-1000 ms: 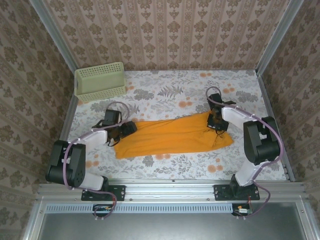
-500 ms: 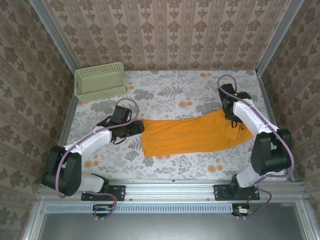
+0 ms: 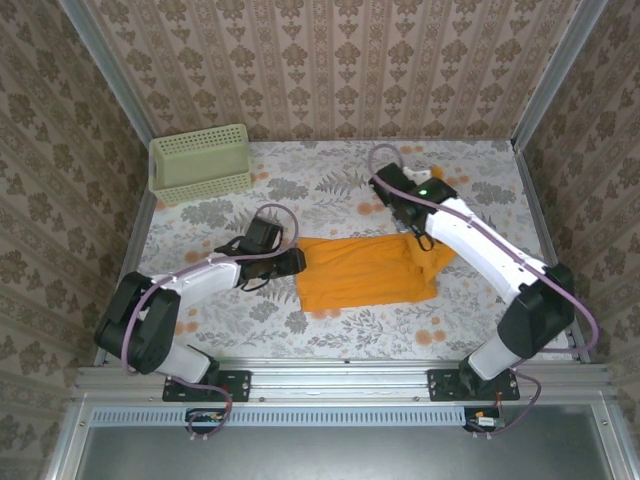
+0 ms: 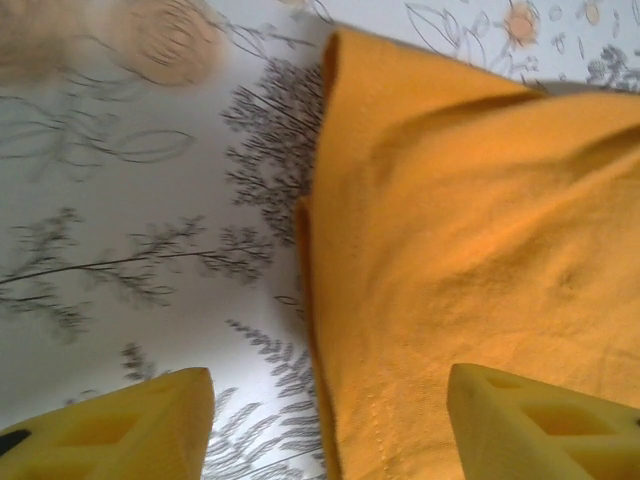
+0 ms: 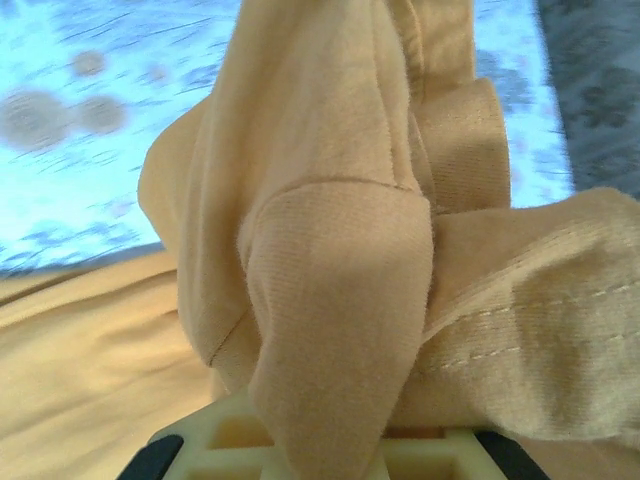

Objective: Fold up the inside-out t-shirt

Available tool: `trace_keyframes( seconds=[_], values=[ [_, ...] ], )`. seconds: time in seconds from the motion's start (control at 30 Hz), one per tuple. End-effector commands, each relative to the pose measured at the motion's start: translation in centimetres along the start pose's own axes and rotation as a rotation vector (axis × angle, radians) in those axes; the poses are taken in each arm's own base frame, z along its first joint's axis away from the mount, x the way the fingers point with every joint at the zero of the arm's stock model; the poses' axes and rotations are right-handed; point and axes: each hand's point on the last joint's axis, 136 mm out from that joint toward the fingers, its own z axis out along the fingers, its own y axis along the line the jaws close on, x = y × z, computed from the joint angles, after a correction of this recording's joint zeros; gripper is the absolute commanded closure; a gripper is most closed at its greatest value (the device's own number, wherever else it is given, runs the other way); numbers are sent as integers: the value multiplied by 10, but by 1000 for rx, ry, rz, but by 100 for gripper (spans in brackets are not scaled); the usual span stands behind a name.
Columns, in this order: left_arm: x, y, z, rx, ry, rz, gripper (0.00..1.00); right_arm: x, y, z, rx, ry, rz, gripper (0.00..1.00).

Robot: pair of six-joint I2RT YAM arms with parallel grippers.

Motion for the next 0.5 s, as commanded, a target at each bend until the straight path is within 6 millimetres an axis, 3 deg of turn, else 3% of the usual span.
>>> trace_keyframes(
  seconds=[0.0,0.3,0.47],
  values=[
    [7,-8,12,57,12,-23,42,14,44,-3,-103,76,-28,100],
    [27,-13,32,111,42,-55,58,36,141,-7,-314,178,-6,100],
    [34,-20,38,130,52,-54,66,45,170,-3,-335,220,-1,100]
  ],
)
